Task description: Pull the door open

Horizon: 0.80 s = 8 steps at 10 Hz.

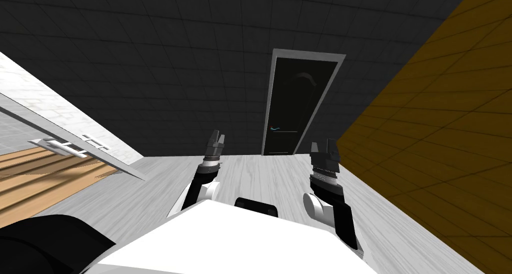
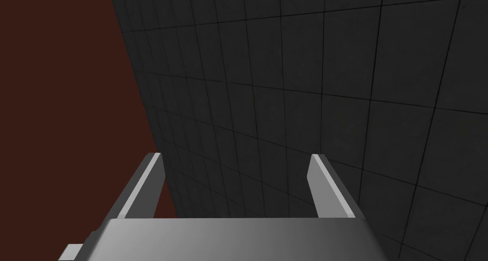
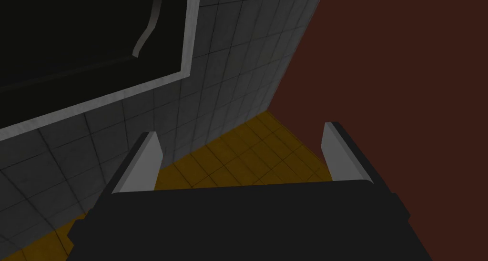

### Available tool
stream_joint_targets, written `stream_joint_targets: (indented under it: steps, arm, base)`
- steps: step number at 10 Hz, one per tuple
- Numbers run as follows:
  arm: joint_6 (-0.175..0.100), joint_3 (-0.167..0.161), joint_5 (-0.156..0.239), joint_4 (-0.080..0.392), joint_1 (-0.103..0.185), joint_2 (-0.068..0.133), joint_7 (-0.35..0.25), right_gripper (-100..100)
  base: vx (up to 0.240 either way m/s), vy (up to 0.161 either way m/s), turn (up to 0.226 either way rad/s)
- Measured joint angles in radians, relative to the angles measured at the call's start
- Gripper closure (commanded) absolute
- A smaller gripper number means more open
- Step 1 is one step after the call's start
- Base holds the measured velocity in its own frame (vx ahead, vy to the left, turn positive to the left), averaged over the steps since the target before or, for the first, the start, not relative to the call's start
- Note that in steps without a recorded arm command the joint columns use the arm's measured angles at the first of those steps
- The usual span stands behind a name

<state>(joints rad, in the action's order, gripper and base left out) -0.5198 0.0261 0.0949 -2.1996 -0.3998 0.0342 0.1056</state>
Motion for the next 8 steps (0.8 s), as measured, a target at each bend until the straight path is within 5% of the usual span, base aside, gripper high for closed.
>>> stream_joint_targets:
  steps: [8]
  arm:
    - [-0.024, 0.002, -0.014, 0.198, 0.088, 0.031, -0.029, -100]
  base:
    - [0.082, -0.008, 0.028]
